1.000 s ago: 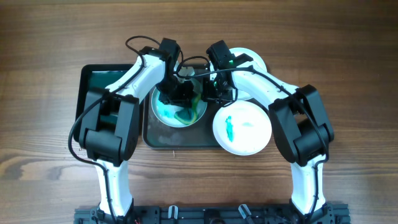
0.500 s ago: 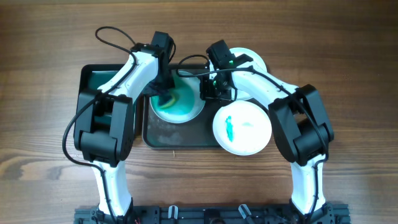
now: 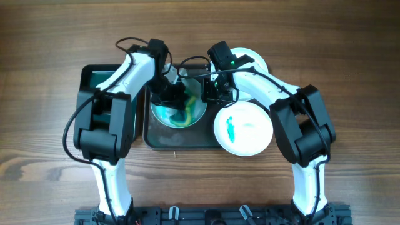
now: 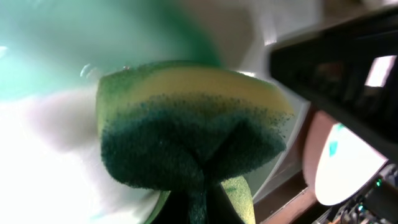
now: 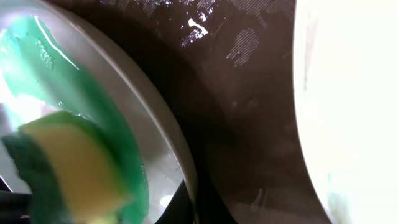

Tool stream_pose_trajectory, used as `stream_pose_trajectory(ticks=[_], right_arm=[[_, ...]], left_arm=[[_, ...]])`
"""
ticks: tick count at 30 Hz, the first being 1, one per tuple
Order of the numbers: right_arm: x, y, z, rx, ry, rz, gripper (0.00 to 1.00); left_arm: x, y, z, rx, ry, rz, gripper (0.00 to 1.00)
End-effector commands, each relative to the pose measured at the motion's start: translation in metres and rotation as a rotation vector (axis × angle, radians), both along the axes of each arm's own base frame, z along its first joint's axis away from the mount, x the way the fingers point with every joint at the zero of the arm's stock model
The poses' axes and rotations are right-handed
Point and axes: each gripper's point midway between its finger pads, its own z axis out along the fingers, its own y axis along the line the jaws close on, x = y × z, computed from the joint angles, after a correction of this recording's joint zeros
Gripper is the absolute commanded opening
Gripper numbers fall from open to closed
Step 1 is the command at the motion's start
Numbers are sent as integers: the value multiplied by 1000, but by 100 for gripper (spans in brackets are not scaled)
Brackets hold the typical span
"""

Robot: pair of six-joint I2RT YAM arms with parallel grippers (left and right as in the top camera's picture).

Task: Clean dirty plates on tray and stack at the side
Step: 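Scrub the plate with the sponge while the right gripper holds its rim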

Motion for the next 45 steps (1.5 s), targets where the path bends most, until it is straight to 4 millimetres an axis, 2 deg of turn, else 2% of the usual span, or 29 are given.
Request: stream_pose_trajectory(ticks=[1,3,5,9,10,12,15,19,21,23,24,27,29,34,37,41,45], right_arm=[[-12,-22,-34,-101,62,-29,4],[-12,-22,-34,-101,62,-29,4],[-12,-22,-34,-101,62,-29,4],[-12,-22,-34,-102,61,-29,4],[-12,-22,-34,-102,61,-29,4],[-12,-22,-34,-102,61,-29,4],[-12,-22,-34,-102,61,-30,4],[-12,-22,-34,-101,60,-30,4],[-11,-22,-34,-100,58,-29,4],[-11,-22,-34,-100,58,-29,4],[-11,-22,-34,-100,58,-29,4],[-11,-22,-34,-99,58,-29,4],[-11,-21,-34,-99,57,-30,4],[-11,-21,-34,-98,55,-30,4],[-9,-21,-34,-98,49,-30,4],[-8,-21,-34,-97,46,-31,4],[-9,-21,-34,-98,46,-30,4]], left_arm=[[10,-8,-7,-42,-51,-24,4],[29,11,-19,105,-96,75,4],[56,41,-28,306,-174,238,4],[84,89,-26,577,-280,541,4],[85,100,-23,635,-289,623,4],[81,109,-19,680,-283,690,4],[65,114,-18,722,-227,712,4],[39,115,-18,759,-127,668,4],[23,99,-21,692,-43,588,4],[14,69,-22,534,20,450,4],[8,44,-19,390,58,353,4],[-6,-15,4,0,103,145,4],[-1,-31,13,-124,76,108,4],[27,-38,12,-161,-56,99,4],[49,-30,4,-96,-157,110,4],[69,8,-14,164,-206,267,4],[65,45,-24,382,-198,377,4]])
